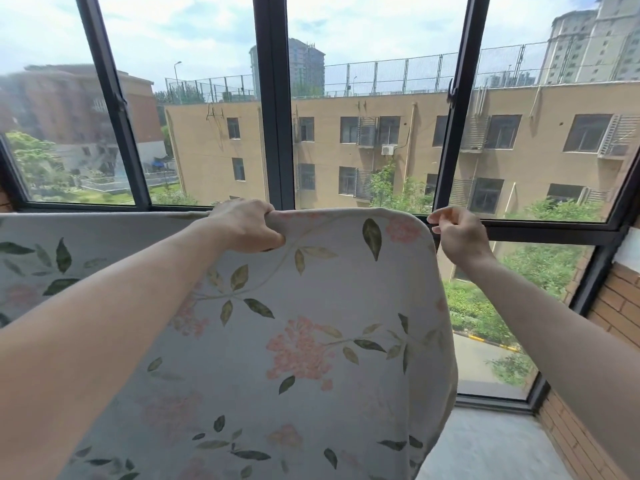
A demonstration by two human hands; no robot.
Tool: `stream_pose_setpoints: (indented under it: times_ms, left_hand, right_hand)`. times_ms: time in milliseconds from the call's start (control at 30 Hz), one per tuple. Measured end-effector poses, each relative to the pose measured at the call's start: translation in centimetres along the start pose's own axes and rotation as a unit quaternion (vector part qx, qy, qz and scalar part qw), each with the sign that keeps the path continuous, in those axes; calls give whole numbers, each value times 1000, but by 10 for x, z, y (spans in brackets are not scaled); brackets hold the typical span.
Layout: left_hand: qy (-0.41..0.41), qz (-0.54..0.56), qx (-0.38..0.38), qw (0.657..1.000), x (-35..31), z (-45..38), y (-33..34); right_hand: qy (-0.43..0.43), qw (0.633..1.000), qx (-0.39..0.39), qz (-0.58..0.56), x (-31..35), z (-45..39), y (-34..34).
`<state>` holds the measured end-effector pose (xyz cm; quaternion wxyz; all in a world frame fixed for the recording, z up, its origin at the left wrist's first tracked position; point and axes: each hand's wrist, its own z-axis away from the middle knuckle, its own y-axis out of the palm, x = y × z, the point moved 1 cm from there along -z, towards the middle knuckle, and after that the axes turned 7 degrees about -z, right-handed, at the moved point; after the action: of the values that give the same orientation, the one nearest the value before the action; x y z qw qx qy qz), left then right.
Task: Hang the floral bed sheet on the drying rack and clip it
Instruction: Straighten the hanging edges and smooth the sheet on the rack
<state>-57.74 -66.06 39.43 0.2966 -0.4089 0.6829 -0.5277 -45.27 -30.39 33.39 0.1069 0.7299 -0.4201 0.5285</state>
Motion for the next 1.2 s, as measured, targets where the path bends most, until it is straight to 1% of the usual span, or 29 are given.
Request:
stream_pose_setpoints:
  times_ms: [33,67,100,167,233,267,367,433,500,567,700,800,967,1200]
  left_hand:
    - [1,-3,-2,1000,1,-1,2]
    - [2,-3,-3,1000,1,-2,3]
    - [4,-1,-5,1000,0,-3,4]
    - [6,0,-12,1000,-4,-3,4]
    - [18,0,-28,999,-8,2,5]
    - [29,4,-40,999,-9,5,7]
    - [67,21,-84,994,5,15,18]
    - [68,13,-102,992,30,22,21]
    - [51,-3,-102,993,64,32,21]
    - [26,-19,-91,995,100,42,17]
    - [-30,-64,-48,996,184,55,12]
    - [-63,-103,-17,993,251,70,5]
    - [-105,-129,10,986,342,98,-12]
    - [-167,-129,24,977,463,157,-17]
  right_hand:
    - [-55,998,-20,-13,21,9,6]
    - [-108,994,-6,-15,40,20,15]
    - [-153,988,26,-5,55,31,28]
    - [-218,969,79,81,69,49,60]
    - [-255,943,83,195,72,59,84]
    - [-252,939,74,224,72,60,91]
    - [-218,947,43,232,74,61,96]
    - [-189,955,20,228,81,60,101]
    - [-149,962,14,229,97,64,117]
    - [-142,960,33,239,114,74,145]
    - [-212,944,95,233,152,112,223]
    - [-232,936,136,226,187,136,284]
    - [-251,924,193,217,242,167,375]
    - [-242,922,217,210,293,199,468]
